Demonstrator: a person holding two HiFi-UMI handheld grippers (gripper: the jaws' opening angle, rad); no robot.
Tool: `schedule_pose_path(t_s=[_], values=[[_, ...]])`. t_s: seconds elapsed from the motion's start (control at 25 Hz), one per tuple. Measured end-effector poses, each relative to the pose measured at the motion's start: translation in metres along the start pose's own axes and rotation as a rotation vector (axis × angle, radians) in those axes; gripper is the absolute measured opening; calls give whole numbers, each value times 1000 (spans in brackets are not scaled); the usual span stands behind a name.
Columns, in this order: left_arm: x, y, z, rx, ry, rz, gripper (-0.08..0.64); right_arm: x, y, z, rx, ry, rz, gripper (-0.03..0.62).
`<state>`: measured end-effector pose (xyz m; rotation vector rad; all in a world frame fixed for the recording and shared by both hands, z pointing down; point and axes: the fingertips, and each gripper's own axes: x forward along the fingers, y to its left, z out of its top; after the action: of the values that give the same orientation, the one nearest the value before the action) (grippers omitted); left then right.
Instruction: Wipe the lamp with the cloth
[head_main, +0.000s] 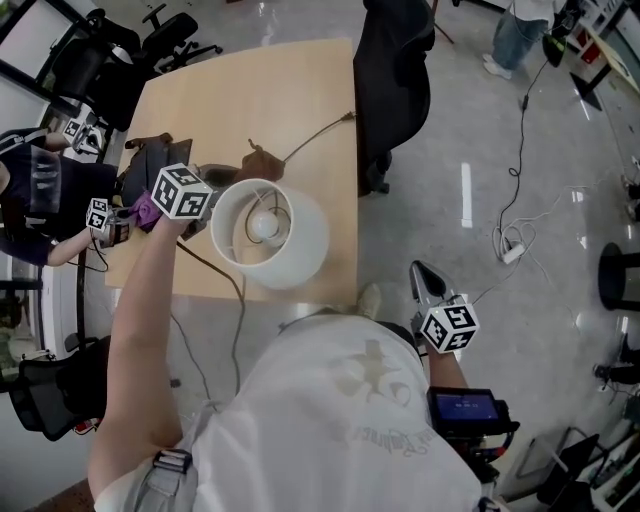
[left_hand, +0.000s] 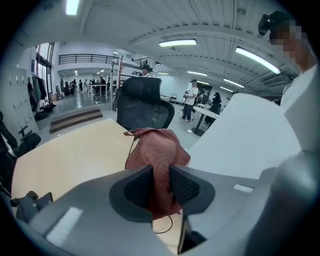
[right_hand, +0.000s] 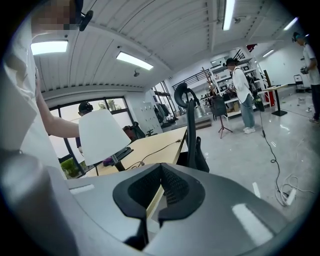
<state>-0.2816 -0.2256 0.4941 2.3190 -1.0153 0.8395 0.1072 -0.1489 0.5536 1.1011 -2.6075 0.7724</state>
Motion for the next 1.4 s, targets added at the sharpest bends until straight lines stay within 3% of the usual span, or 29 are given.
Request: schedule_pose_path(t_s=[0.24, 0.52, 0.64, 0.84, 1.4], values=[[-48, -10, 69, 88, -118, -32, 100, 9, -2, 3, 3, -11, 17, 14], [-63, -67, 124, 287, -92, -249, 101, 11, -4, -3, 24, -10, 11, 14], [-50, -81, 120, 342, -7, -338, 100, 10, -7, -3, 34, -12, -2, 14], [-29, -82, 104, 333, 82, -410, 100, 7, -12, -6, 48, -11, -24, 14], [44, -58, 48, 320, 294, -404, 101, -2, -21, -10, 65, -15, -77, 14]])
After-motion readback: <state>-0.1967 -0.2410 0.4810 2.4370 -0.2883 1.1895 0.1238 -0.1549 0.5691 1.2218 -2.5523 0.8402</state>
